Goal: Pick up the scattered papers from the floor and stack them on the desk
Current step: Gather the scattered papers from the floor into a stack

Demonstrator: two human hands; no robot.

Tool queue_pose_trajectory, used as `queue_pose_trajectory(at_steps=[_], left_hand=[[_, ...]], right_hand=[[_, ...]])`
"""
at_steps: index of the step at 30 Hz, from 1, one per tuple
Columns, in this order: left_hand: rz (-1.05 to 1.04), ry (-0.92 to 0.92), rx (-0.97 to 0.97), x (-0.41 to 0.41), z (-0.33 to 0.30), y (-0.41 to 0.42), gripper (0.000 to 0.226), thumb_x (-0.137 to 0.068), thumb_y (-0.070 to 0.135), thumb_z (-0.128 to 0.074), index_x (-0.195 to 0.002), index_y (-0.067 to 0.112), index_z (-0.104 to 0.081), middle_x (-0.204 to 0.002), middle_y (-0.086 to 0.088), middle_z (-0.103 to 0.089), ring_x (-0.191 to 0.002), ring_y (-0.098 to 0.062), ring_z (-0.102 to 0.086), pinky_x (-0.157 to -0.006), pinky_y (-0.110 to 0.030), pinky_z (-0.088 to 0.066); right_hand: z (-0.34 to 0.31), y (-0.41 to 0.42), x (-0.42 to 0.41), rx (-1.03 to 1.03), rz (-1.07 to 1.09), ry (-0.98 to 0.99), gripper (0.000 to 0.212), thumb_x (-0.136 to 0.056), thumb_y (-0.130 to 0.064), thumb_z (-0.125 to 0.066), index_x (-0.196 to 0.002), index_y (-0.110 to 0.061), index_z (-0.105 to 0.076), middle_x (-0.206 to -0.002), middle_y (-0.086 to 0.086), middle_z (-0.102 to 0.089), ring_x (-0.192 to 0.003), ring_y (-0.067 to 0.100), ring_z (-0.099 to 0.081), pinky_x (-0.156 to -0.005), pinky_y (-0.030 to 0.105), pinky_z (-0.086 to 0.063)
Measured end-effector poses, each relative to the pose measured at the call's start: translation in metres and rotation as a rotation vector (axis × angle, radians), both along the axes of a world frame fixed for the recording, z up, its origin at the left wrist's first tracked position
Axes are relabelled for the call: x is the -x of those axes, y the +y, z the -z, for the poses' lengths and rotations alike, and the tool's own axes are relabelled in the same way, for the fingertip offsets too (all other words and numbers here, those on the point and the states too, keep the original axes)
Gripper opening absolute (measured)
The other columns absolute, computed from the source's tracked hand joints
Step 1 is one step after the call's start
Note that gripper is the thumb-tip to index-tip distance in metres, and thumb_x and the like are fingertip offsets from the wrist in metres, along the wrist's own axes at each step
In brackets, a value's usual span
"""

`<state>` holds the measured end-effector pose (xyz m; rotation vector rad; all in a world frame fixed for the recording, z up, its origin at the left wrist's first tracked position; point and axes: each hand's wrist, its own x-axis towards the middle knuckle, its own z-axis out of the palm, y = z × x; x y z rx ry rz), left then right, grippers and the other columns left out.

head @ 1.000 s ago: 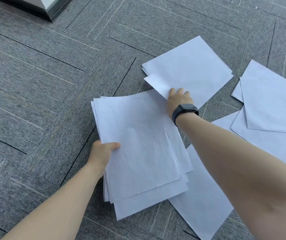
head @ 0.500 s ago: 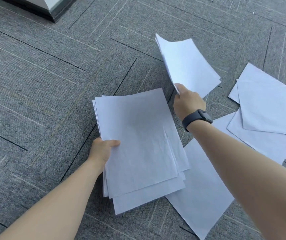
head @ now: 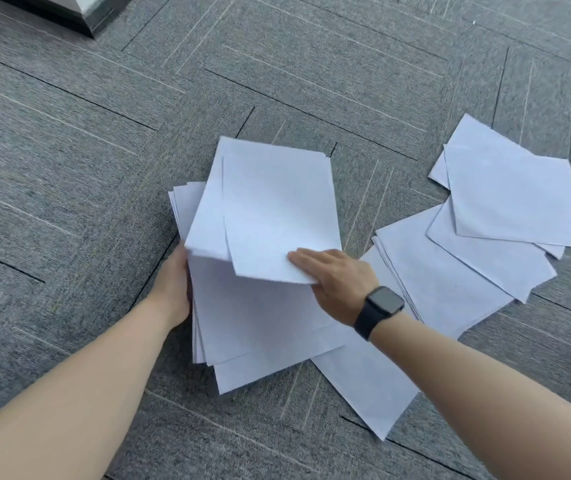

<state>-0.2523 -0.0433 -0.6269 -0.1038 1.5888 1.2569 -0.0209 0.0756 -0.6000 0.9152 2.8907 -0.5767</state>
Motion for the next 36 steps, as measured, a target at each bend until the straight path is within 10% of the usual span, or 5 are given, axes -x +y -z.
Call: queue_pose_trajectory(at_steps=[5, 11, 20, 28, 36], left_hand=[[0.003, -0.156, -0.010, 0.003, -0.004, -0.004, 0.082, -0.085, 0.078, -0.023, -0.116, 0.018, -0.069, -0.114, -0.014, -0.071, -0.102, -0.033, -0.067, -0.084, -0.042, -0.049], [0.195, -0.061, 0.003, -0.004, -0.015, 0.001, 0.021, -0.093, 0.030, -0.055, -0.106, 0.019, -0.068, -0.091, -0.003, -0.076, -0.068, -0.016, -0.074, -0.061, -0.030, -0.054], [0.208, 0.163, 0.082, -0.014, -0.005, -0.001, 0.046, -0.080, -0.008, -0.066, -0.123, 0.006, -0.060, -0.115, -0.015, -0.068, -0.093, -0.030, -0.066, -0.075, -0.036, -0.053], [0.196, 0.167, 0.028, -0.018, -0.012, -0.007, 0.041, -0.081, -0.009, -0.063, -0.119, 0.007, -0.062, -0.100, -0.007, -0.070, -0.084, -0.024, -0.067, -0.070, -0.033, -0.052], [0.289, 0.106, 0.005, -0.030, -0.022, 0.001, 0.034, -0.082, -0.009, -0.061, -0.110, 0.009, -0.065, -0.103, -0.010, -0.070, -0.091, -0.030, -0.066, -0.084, -0.041, -0.052]], right_hand=[[0.011, -0.025, -0.020, -0.055, -0.168, -0.030, 0.051, -0.080, -0.016, -0.051, -0.130, -0.028, -0.056, -0.127, -0.007, -0.064, -0.101, 0.028, -0.066, -0.061, 0.038, -0.058], [0.012, -0.033, -0.021, 0.076, -0.220, -0.108, 0.054, -0.086, -0.013, -0.052, -0.137, -0.028, -0.049, -0.142, -0.007, -0.052, -0.119, 0.033, -0.054, -0.082, 0.045, -0.054], [0.005, -0.046, -0.022, 0.111, -0.212, -0.244, 0.066, -0.083, -0.065, -0.026, -0.138, -0.034, -0.043, -0.150, -0.007, -0.040, -0.131, 0.029, -0.038, -0.101, 0.043, -0.041], [0.006, -0.008, -0.070, -0.024, 0.483, -0.267, 0.049, -0.086, -0.021, -0.048, -0.135, -0.013, -0.040, -0.141, 0.006, -0.043, -0.119, 0.033, -0.042, -0.083, 0.042, -0.049], [0.014, 0.013, -0.105, 0.076, 0.787, -0.595, 0.072, -0.085, -0.032, -0.053, -0.146, -0.011, -0.020, -0.158, 0.015, -0.014, -0.134, 0.041, -0.029, -0.101, 0.047, -0.036]])
